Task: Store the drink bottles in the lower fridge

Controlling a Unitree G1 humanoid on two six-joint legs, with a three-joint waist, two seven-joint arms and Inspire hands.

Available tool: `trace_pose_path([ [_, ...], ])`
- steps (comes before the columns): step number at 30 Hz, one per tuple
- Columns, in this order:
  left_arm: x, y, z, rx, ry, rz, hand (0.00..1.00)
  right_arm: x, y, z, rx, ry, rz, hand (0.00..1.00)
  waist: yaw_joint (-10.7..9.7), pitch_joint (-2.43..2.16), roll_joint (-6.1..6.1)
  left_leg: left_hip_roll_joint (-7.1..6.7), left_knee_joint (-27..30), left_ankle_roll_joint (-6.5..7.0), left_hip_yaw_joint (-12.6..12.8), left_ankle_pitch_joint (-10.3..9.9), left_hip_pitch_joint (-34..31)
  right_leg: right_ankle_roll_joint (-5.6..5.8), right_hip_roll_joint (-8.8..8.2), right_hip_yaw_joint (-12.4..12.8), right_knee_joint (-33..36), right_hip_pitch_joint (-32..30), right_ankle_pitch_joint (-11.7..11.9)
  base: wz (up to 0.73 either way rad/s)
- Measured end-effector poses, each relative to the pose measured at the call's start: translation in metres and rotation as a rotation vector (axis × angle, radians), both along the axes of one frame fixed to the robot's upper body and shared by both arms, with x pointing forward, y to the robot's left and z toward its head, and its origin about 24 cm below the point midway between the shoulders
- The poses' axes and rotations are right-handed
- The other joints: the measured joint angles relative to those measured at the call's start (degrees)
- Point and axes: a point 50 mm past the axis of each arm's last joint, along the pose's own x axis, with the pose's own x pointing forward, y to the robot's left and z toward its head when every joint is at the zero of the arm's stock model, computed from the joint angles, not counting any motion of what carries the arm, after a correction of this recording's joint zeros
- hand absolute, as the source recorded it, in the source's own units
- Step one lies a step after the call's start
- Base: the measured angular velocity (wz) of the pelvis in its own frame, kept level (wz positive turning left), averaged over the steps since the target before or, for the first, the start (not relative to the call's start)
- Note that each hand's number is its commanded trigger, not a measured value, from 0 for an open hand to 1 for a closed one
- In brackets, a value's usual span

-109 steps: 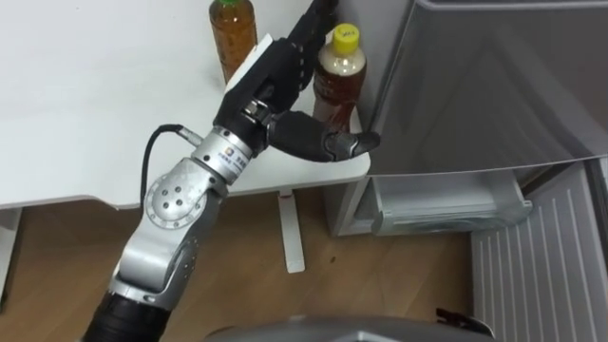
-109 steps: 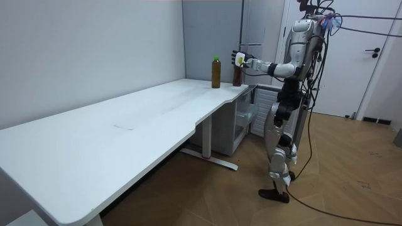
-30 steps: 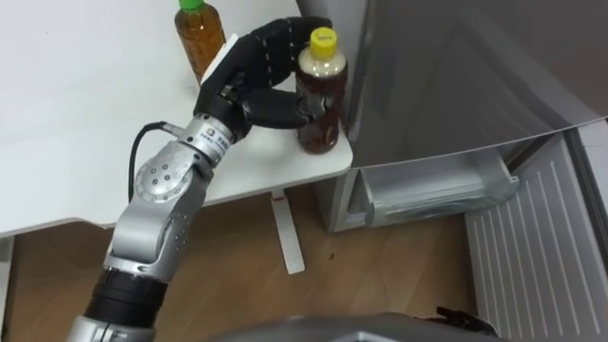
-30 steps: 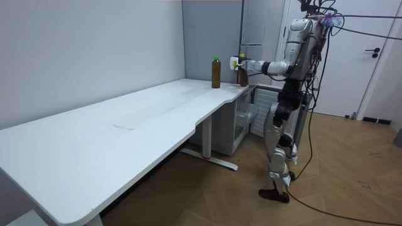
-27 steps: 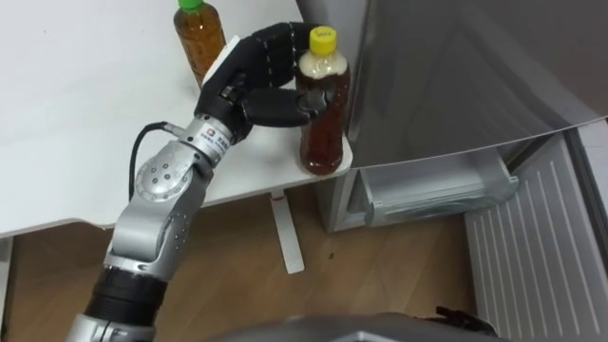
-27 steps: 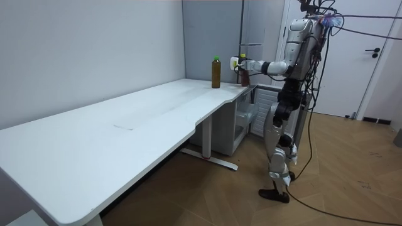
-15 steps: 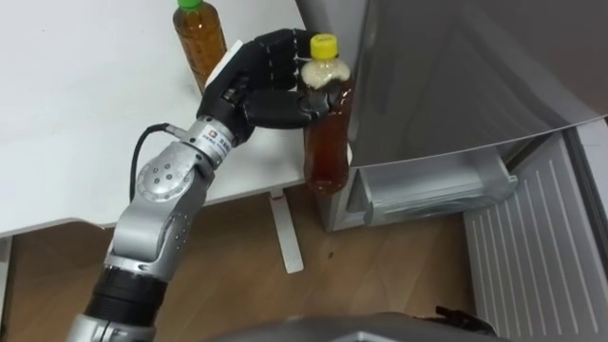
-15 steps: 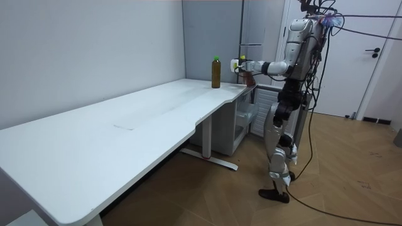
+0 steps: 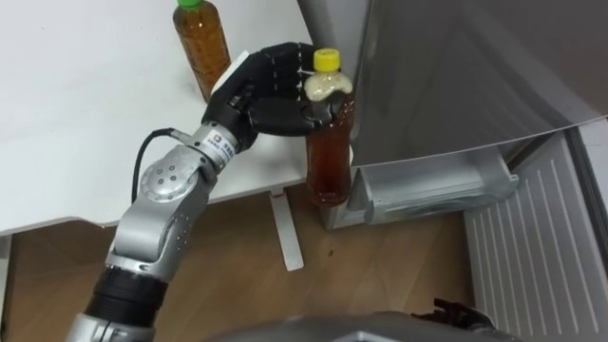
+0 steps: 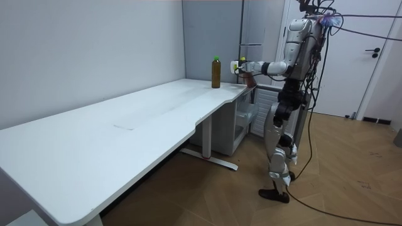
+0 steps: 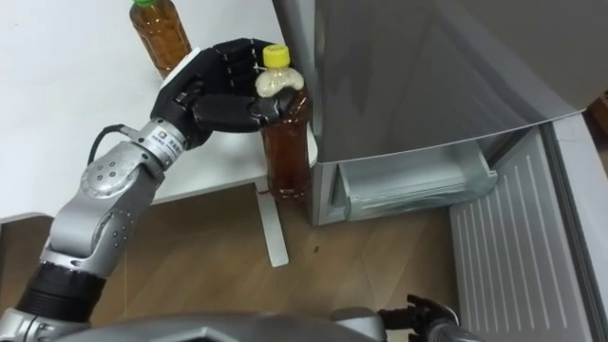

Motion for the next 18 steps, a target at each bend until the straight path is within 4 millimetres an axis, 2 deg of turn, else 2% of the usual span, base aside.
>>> trace_pose_path([
  [4,0.000,-0.001,0.000,-0.002,-0.002,-0.008,1.00,0.016,0.004,0.003,-0.009,-0.050,0.094,0.00,1.47,-0.01,-0.02,0.06,0.15,0.00,-0.02,0.01,-0.04,0.00,0.00,-0.22,0.74,-0.51,0.00,-0.01],
  [10,-0.001,-0.002,0.003,-0.037,-0.003,-0.005,1.00,0.038,0.032,0.007,0.100,-0.140,0.216,0.00,3.94,-0.16,-0.23,0.05,0.69,0.01,-0.78,0.01,-0.17,0.00,-0.09,-1.09,0.78,-0.21,0.00,0.05],
  [13,-0.002,-0.001,0.006,-0.047,-0.027,-0.004,1.00,0.049,0.039,0.013,0.150,-0.202,0.257,0.00,4.61,-0.22,-0.13,0.06,1.32,0.02,-1.17,0.01,-0.91,0.00,-0.16,-1.64,0.86,-0.22,0.00,0.09],
  [18,-0.016,0.002,0.003,-0.110,-0.014,-0.010,1.00,0.073,0.049,0.031,0.206,-0.345,0.321,0.00,4.86,-0.41,-0.19,0.02,1.33,0.03,-1.98,0.02,-0.84,0.00,-0.21,-2.35,0.88,0.13,0.00,0.05],
])
